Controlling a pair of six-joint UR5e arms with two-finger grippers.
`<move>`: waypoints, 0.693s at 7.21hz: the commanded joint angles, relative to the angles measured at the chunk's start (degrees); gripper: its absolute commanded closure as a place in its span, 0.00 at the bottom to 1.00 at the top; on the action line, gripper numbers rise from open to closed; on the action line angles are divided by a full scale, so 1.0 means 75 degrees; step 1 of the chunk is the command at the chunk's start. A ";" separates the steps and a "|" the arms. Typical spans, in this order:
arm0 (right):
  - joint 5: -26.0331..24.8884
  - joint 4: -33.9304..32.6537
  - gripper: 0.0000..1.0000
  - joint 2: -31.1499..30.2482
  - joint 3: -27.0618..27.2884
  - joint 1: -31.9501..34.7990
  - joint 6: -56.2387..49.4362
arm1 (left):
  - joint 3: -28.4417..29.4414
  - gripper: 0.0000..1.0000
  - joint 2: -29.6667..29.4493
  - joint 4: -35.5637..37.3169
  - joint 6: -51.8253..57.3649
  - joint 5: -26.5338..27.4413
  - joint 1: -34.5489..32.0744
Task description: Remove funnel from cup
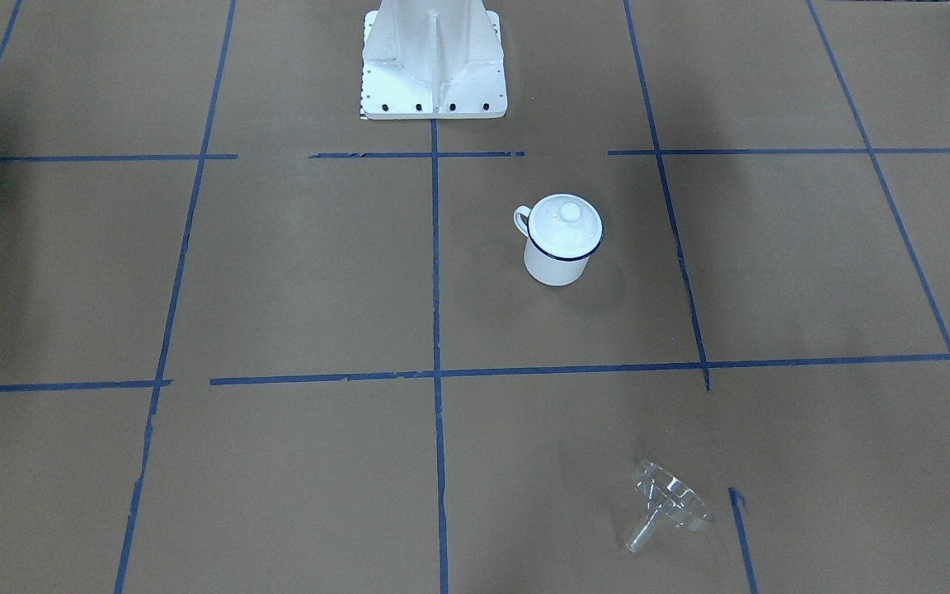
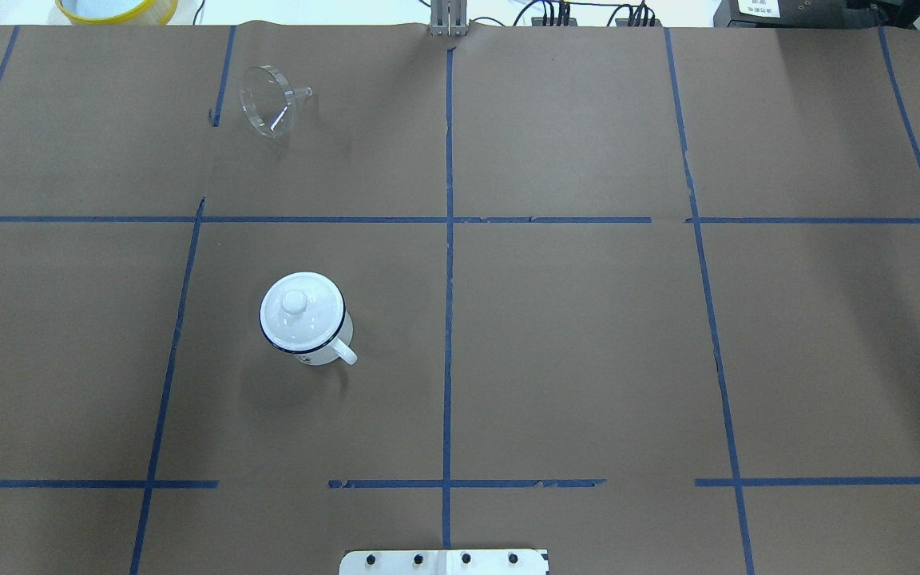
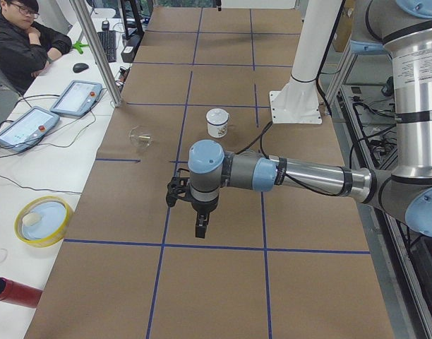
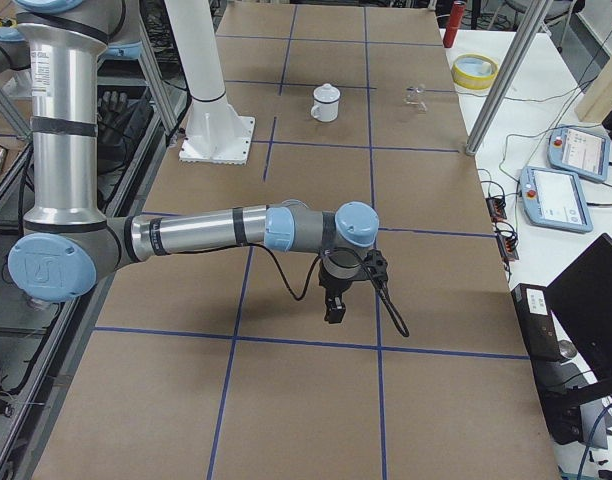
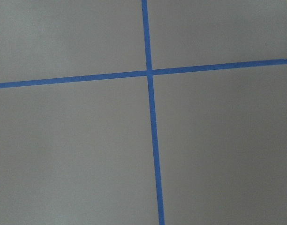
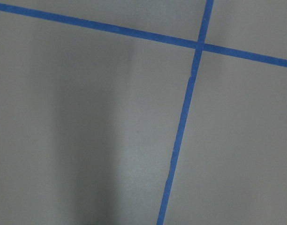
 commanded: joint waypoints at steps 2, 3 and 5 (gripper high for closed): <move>0.0000 0.0000 0.00 0.0000 0.0000 0.0000 0.0012 | 0.0091 0.00 -0.0070 0.0005 0.0136 0.0014 -0.0112; 0.0000 0.0000 0.00 0.0000 0.0000 0.0000 0.0000 | 0.0311 0.00 -0.0129 0.0016 0.0113 0.0015 -0.0101; 0.0000 0.0000 0.00 0.0000 0.0000 0.0000 0.0000 | 0.0255 0.00 -0.0129 0.0016 0.0113 0.0003 -0.0101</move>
